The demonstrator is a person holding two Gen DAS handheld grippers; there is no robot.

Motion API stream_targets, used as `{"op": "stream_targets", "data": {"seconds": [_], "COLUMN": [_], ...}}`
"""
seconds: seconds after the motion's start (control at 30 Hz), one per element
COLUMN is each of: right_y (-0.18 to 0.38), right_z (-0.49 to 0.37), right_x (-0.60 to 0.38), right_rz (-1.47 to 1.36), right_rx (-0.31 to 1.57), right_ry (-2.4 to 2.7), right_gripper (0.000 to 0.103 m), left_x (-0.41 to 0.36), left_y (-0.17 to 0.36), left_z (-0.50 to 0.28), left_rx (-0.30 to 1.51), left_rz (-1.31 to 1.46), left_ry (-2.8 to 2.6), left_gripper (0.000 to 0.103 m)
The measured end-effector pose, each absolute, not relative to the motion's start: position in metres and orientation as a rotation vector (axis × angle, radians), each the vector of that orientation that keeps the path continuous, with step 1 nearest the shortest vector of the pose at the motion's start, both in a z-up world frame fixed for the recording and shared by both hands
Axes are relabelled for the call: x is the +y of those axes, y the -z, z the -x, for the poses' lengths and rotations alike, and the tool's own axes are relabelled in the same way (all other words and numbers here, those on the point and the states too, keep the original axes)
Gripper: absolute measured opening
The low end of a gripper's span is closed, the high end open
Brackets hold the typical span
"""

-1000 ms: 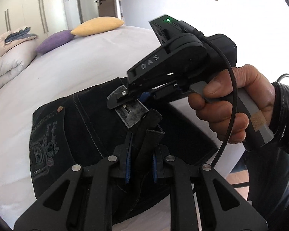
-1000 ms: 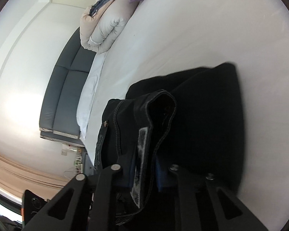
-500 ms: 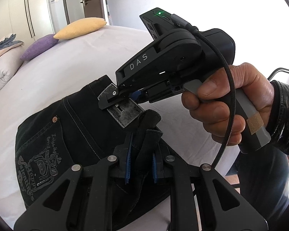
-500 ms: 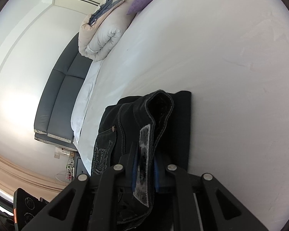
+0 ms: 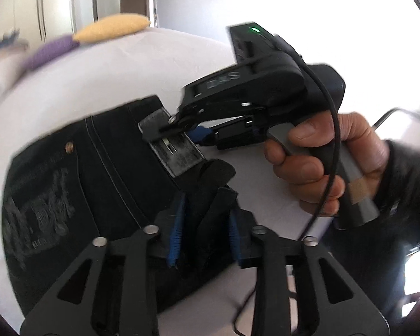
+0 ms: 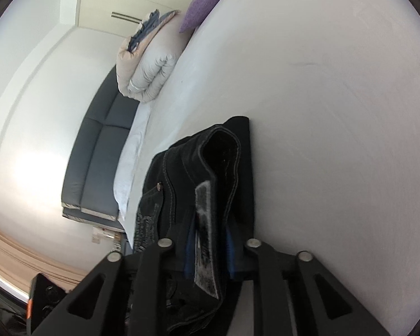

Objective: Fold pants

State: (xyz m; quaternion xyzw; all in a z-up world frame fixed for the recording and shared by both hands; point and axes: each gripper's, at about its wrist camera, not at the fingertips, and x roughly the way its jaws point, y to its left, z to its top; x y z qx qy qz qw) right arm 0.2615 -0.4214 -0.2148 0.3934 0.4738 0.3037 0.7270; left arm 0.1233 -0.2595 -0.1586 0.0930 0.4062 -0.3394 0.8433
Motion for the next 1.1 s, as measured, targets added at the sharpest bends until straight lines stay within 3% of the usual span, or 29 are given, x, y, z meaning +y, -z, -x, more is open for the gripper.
{"op": "stream_targets", "data": {"seconds": [0.03,0.1,0.23,0.33,0.5,0.57,0.6,0.63,0.73,1.1], "right_y": [0.213,0.207,0.184,0.167,0.174,0.189,0.196,0.204,0.209,0.203], "right_z": [-0.258,-0.25,-0.233,-0.23,-0.237,-0.241,-0.242,-0.241,-0.234,-0.194], "right_x": [-0.425,-0.434,-0.443,-0.432,-0.402,-0.4,-0.402,-0.406,-0.409,-0.404], "right_rz": [-0.868,-0.866,-0.857,-0.842,-0.79,-0.797,-0.809,-0.837,-0.845,-0.804], "right_rx": [1.039,1.035,1.004,0.98,1.045,1.087,1.102,1.11,1.108,1.079], "right_ry": [-0.656,-0.615,-0.612,-0.672,-0.698,-0.657,-0.636,-0.624,-0.621,-0.608], "right_gripper": [0.03,0.033,0.034,0.018,0.014,0.008,0.004,0.0,0.0,0.0], "left_x": [-0.251,-0.231,-0.178,-0.143,-0.102,-0.083,-0.075,-0.069,-0.059,-0.052], "left_y": [0.155,0.143,0.119,0.117,0.15,0.165,0.172,0.181,0.194,0.193], "left_z": [-0.124,-0.121,-0.127,-0.157,-0.245,-0.273,-0.284,-0.292,-0.29,-0.205], "left_rx": [0.871,0.858,0.804,0.803,0.927,0.96,0.98,1.005,1.016,0.965], "left_rz": [-0.155,-0.075,0.07,0.132,0.27,0.331,0.34,0.356,0.379,0.264], "left_ry": [0.733,0.757,0.749,0.675,0.619,0.604,0.586,0.575,0.592,0.642], "left_gripper": [0.049,0.059,0.06,0.06,0.06,0.049,0.033,0.025,0.012,0.011]}}
